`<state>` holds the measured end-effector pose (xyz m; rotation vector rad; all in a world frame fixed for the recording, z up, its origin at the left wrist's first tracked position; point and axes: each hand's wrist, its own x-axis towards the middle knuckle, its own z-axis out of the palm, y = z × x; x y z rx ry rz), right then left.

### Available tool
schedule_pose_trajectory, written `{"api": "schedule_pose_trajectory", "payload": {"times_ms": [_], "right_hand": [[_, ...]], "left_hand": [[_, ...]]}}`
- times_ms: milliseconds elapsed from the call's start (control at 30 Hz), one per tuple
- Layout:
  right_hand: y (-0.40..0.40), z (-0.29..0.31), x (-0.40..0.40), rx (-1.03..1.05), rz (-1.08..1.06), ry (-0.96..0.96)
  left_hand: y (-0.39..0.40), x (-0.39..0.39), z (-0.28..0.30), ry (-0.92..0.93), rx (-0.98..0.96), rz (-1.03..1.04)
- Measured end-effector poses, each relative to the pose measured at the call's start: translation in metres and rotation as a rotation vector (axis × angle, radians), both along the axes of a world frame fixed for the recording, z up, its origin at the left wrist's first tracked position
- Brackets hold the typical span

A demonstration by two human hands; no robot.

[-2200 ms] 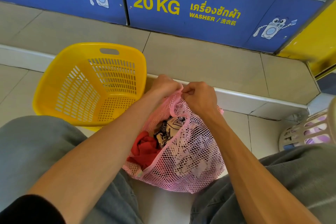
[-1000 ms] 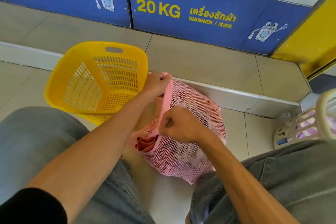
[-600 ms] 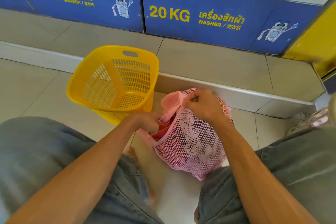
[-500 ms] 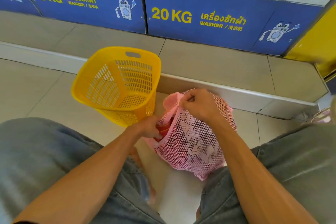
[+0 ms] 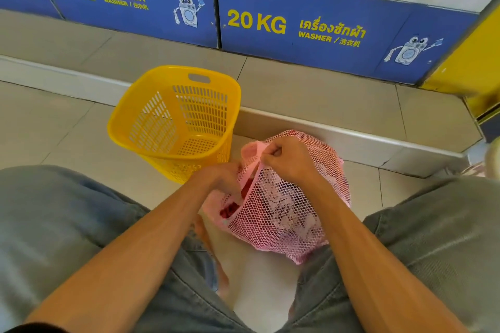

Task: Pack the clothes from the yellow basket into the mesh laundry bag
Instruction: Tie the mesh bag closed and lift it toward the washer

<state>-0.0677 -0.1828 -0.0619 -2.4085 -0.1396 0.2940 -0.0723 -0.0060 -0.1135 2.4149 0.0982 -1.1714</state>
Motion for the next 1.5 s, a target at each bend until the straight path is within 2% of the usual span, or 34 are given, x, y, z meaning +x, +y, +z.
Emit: {"api": "schedule_pose_trajectory", "payload": {"times_ms": [67, 133, 200, 367, 433, 533, 633, 733, 867, 1000, 1167, 1367, 1500], "right_hand": [[0.002, -0.001, -0.001, -0.002, 0.002, -0.017], [0.003, -0.002, -0.001, -0.003, 0.021, -0.022], [0.003, -0.003, -0.001, -0.004, 0.034, -0.021], [0.004, -0.007, -0.002, -0.011, 0.013, -0.053], [0.006, -0.010, -0.002, -0.005, -0.019, -0.067], [0.005, -0.012, -0.003, 0.021, -0.067, -0.074], [0.005, -0.013, -0.003, 0.038, -0.059, -0.077], [0.009, -0.013, -0.006, 0.043, -0.041, -0.084], [0.011, -0.011, -0.003, 0.070, -0.044, -0.081], [0.010, -0.011, -0.003, 0.078, -0.037, -0.080], [0.010, -0.012, -0.003, 0.073, -0.021, -0.059], [0.005, -0.008, 0.001, 0.092, -0.076, -0.055], [0.000, -0.009, 0.003, 0.100, -0.145, -0.075]], "left_hand": [[0.002, -0.010, -0.016, -0.056, 0.041, -0.062], [0.002, -0.027, -0.036, -0.170, 0.185, -0.058], [0.000, -0.032, -0.044, -0.201, 0.188, -0.008], [-0.004, 0.000, 0.000, -0.158, -0.239, 0.237], [-0.005, 0.002, 0.010, -0.149, -0.280, 0.184], [-0.002, -0.013, -0.015, -0.099, 0.016, -0.060], [0.003, -0.041, -0.046, -0.206, 0.173, -0.111], [0.008, -0.054, -0.060, -0.359, 0.212, -0.100], [0.012, -0.051, -0.065, -0.456, 0.237, 0.112], [0.017, -0.047, -0.064, -0.425, 0.336, 0.197], [0.015, -0.046, -0.064, -0.246, 0.314, 0.222], [0.016, -0.026, -0.043, -0.244, 0.211, 0.110], [0.012, -0.030, -0.037, -0.309, 0.275, 0.133]]}}
